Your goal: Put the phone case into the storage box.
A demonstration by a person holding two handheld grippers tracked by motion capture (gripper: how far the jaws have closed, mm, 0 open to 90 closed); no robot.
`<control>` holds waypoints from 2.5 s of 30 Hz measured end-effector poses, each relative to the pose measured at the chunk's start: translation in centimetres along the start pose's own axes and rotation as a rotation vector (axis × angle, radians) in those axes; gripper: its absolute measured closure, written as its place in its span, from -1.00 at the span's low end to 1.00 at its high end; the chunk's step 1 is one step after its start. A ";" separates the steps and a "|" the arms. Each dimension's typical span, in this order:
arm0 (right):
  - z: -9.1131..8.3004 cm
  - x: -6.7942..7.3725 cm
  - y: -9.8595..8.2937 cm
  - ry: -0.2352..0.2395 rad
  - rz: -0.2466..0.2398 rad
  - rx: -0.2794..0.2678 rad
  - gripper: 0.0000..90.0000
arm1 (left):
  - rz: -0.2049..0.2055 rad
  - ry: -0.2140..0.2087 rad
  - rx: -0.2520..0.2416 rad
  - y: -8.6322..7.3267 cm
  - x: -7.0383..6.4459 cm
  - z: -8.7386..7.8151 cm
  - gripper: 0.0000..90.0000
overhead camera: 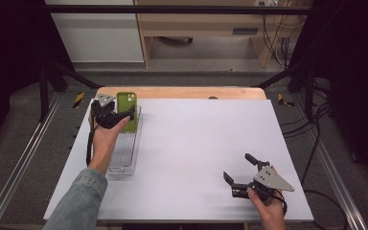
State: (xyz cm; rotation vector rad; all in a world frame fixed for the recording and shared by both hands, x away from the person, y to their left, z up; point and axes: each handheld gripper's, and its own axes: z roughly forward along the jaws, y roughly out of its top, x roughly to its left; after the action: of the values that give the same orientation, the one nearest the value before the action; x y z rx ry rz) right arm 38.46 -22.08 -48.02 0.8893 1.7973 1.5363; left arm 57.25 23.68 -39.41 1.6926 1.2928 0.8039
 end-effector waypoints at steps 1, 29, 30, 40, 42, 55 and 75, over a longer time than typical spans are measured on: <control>0.0 0.0 0.0 0.001 0.000 0.000 -0.93 | -0.004 -0.008 0.000 -0.1 -0.1 -0.1 -0.82; 0.1 0.0 -0.1 0.009 -0.001 0.007 -0.94 | 0.018 -0.107 -0.058 0.0 -0.8 -1.4 -0.87; 0.1 0.0 -0.1 0.008 0.000 0.008 -0.93 | 0.016 -0.109 -0.062 0.0 -0.8 -1.5 -0.87; 0.1 0.0 -0.1 0.004 -0.002 0.007 -0.94 | 0.010 -0.119 -0.076 0.3 -1.2 -1.7 -0.92; 0.0 0.0 0.0 0.003 -0.001 0.008 -0.94 | 0.012 -0.131 -0.081 0.3 -1.4 -1.9 -0.92; 0.0 0.2 -0.1 -0.006 -0.011 0.016 -0.94 | 0.033 -0.168 -0.119 0.3 -1.5 -3.7 -0.92; 0.1 0.4 0.0 -0.004 -0.012 0.021 -0.93 | 0.031 -0.226 -0.172 -0.4 -1.6 -6.7 -0.92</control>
State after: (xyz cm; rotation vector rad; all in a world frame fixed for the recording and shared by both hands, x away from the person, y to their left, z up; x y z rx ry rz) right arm 38.30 -21.76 -48.08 0.8899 1.8157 1.5097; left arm 50.84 23.71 -36.81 1.6171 1.0174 0.6985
